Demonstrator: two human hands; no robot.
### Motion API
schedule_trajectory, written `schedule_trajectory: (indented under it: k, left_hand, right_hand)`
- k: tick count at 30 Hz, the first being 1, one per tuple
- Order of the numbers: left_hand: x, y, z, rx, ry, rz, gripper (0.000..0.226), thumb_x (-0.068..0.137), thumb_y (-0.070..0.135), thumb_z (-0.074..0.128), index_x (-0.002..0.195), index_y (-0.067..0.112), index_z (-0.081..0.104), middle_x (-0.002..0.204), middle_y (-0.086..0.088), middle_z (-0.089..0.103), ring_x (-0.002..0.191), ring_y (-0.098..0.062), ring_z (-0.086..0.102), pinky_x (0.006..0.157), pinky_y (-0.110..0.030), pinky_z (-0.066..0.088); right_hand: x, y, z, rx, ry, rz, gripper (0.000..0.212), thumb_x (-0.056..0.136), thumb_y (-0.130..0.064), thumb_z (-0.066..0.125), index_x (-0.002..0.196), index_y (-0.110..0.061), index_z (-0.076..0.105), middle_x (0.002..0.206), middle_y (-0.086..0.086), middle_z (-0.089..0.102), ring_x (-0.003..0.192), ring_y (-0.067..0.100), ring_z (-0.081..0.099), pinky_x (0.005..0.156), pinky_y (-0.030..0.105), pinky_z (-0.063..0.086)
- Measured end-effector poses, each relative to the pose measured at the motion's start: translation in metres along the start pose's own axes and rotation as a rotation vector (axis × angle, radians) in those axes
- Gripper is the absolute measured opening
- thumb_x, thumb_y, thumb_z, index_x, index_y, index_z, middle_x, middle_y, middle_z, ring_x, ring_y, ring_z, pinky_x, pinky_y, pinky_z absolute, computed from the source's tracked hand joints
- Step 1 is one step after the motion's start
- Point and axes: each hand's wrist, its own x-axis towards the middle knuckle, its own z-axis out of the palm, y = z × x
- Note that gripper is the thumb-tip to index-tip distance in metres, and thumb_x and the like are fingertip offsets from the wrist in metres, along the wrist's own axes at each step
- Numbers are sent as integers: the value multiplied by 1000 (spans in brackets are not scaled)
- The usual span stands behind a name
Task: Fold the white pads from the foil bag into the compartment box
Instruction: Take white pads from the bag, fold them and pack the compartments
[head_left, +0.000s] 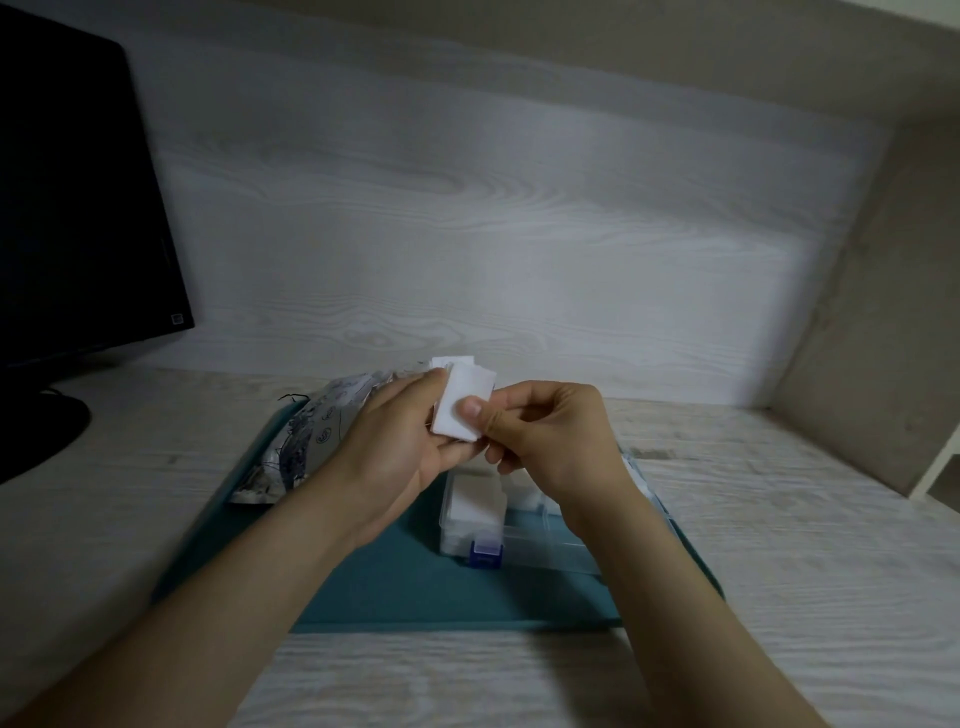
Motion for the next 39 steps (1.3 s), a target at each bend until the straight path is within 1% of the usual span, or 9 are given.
schedule_trajectory:
  k: [5,9,13,17,21,23,29,35,39]
  left_hand:
    - [1,-1,-2,49,-34,-10,41,116,23,34,136,-6,55,130,-25,70,124,-35,69,112,-57,49]
    - [0,-4,1,113,-57,12,40,116,27,35,136,-2,55,129,-21,72,120,-34,71,107,-57,53]
    - [1,-6,1,143,-21,26,35,116,24,36,136,5,58,125,-18,75,118,-30,73,108,-53,54]
    - [4,-6,-3,131,9,22,32,115,20,40,135,8,62,126,-18,74,120,-28,72,111,-49,52]
    - [4,-6,-2,119,29,31,29,114,15,41,127,6,65,123,-19,75,117,-27,74,109,-46,54]
    - [4,-7,-4,142,41,39,30,114,14,40,125,5,66,123,-17,75,117,-26,74,108,-45,55]
    - [5,-3,-7,168,56,21,32,113,13,40,125,2,67,125,-19,74,116,-29,74,103,-48,57]
    - [3,-1,-5,91,-33,-44,37,112,13,36,135,-7,57,129,-29,69,121,-39,70,106,-56,54]
    - [-3,1,-1,120,-129,-55,43,115,22,32,135,-6,59,130,-22,71,124,-33,69,109,-52,53]
  right_hand:
    - [1,1,1,-44,35,-26,24,81,-17,89,86,2,77,66,15,73,50,18,61,48,29,53]
    - [1,4,2,-84,80,-27,26,80,-22,92,85,-2,76,69,12,75,51,16,63,48,28,51]
    - [3,9,4,-193,120,-61,21,81,-29,91,90,-15,79,76,2,78,63,12,71,59,24,55]
    - [3,8,4,-156,86,-102,13,88,-24,85,95,-14,80,83,5,79,79,26,75,66,30,60]
    - [3,6,1,-102,101,-63,16,87,-20,86,92,-9,77,81,10,78,82,33,76,73,46,66]
    - [4,6,-1,-110,114,-70,17,85,-19,88,92,-8,78,81,11,78,82,36,76,73,48,65]
    - [5,2,-4,-106,48,-76,16,82,-16,89,87,-5,79,75,13,75,65,21,68,66,35,60]
    - [4,1,-3,-77,26,-68,19,81,-12,89,90,1,78,72,18,74,59,20,65,57,27,57]
    - [1,-1,-3,-97,42,-71,22,79,-9,90,89,4,76,64,7,72,51,10,65,51,19,51]
